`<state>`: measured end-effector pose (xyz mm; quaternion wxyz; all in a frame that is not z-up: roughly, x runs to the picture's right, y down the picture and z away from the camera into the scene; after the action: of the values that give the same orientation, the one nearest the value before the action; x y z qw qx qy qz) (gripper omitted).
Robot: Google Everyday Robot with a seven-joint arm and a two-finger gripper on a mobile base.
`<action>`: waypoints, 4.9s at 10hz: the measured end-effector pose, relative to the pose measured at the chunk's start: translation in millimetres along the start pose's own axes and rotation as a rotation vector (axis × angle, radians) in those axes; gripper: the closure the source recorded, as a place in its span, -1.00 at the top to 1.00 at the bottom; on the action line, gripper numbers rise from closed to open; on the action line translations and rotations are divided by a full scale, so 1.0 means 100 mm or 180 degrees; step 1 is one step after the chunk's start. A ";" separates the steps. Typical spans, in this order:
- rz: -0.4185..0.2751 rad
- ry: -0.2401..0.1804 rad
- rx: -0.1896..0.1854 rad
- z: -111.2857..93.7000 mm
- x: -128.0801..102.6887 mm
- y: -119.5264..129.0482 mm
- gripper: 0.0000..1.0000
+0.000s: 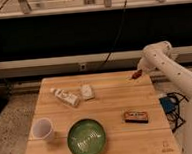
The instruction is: Place the pepper in the ceramic cup
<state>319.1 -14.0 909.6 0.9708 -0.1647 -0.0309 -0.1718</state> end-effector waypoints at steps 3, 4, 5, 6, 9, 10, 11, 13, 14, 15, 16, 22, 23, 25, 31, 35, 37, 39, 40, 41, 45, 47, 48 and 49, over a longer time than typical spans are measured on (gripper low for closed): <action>-0.0063 -0.0033 -0.0004 -0.02 -0.03 0.03 -0.63; -0.0114 -0.0101 0.0002 -0.08 -0.13 0.06 -0.82; -0.0177 -0.0166 0.0007 -0.15 -0.25 0.10 -0.95; -0.0272 -0.0256 0.0027 -0.26 -0.41 0.15 -1.00; -0.0564 -0.0454 0.0039 -0.52 -0.81 0.19 -1.00; -0.0646 -0.0487 0.0030 -0.57 -0.94 0.19 -1.00; -0.0779 -0.0534 0.0014 -0.66 -1.14 0.18 -1.00; -0.0982 -0.0598 -0.0031 -0.77 -1.48 0.15 -1.00; -0.1082 -0.0623 -0.0056 -0.83 -1.69 0.15 -1.00; -0.1178 -0.0653 -0.0085 -0.89 -1.92 0.19 -1.00; -0.1272 -0.0667 -0.0107 -0.98 -2.14 0.29 -1.00; -0.1648 -0.0768 -0.0148 -1.42 -3.37 0.69 -1.00; -0.1715 -0.0799 -0.0148 -1.47 -3.57 0.68 -1.00; -0.1854 -0.0863 -0.0162 -1.55 -3.93 0.66 -1.00; -0.2254 -0.0998 -0.0147 -1.90 -4.76 0.64 -1.00; -0.2558 -0.1157 -0.0159 -2.01 -5.28 0.56 -1.00; -0.2667 -0.1247 -0.0136 -2.00 -5.45 0.50 -1.00; -0.2761 -0.1367 -0.0080 -1.94 -5.60 0.44 -1.00; -0.2783 -0.1405 -0.0073 -1.90 -5.63 0.43 -1.00; -0.2826 -0.1449 -0.0061 -1.85 -5.69 0.42 -1.00; -0.3049 -0.1607 -0.0013 -1.73 -5.98 0.41 -1.00; -0.3147 -0.1675 0.0027 -1.71 -6.07 0.40 -1.00; -0.3175 -0.1697 0.0039 -1.71 -6.11 0.39 -1.00; -0.3231 -0.1739 0.0077 -1.71 -6.17 0.37 -1.00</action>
<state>-247.0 162.0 665.1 0.7253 -0.1565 -0.3577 -0.5670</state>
